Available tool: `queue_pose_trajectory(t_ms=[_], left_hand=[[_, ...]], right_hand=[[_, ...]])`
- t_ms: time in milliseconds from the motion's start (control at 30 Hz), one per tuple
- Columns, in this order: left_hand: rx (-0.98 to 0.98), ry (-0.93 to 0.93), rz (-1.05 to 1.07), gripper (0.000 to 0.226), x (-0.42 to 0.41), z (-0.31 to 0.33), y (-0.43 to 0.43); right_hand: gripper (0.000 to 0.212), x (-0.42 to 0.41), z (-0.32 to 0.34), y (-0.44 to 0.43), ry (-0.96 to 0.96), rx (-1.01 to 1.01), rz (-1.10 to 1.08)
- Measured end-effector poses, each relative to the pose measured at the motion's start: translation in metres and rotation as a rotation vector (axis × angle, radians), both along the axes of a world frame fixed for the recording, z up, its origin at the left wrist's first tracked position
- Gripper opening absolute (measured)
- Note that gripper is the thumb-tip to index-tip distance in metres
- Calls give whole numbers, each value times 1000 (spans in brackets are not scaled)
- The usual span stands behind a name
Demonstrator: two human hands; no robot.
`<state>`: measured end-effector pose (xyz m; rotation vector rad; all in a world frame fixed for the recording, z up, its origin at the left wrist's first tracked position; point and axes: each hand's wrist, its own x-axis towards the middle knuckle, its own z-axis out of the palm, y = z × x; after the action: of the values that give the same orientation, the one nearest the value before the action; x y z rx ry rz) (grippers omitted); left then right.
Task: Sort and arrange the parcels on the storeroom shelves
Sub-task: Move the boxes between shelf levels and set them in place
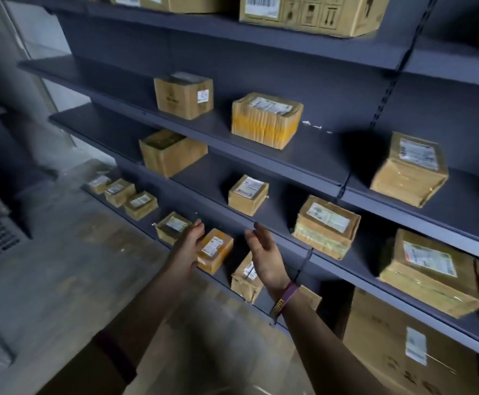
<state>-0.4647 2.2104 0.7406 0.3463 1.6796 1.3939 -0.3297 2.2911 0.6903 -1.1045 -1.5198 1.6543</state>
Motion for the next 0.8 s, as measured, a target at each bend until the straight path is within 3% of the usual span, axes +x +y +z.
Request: queue_pose_trajectory(t_ms=[167, 300, 400, 567, 667, 800], left_hand=[[18, 48, 4, 47, -72, -7, 20], [65, 44, 25, 24, -129, -16, 46], [50, 83, 41, 24, -180, -22, 79], [37, 57, 69, 22, -262, -29, 134], [20, 41, 107, 23, -306, -34, 159], [9, 50, 98, 25, -355, -36, 187]], right_hand=[[56, -77, -2, 31, -22, -23, 65], [52, -140, -14, 68, -25, -33, 101], [53, -193, -23, 102, -5, -43, 131], [19, -276, -34, 159, -45, -42, 180], [23, -316, -41, 188, -106, -4, 186], [52, -365, -46, 217, -196, 5, 215]])
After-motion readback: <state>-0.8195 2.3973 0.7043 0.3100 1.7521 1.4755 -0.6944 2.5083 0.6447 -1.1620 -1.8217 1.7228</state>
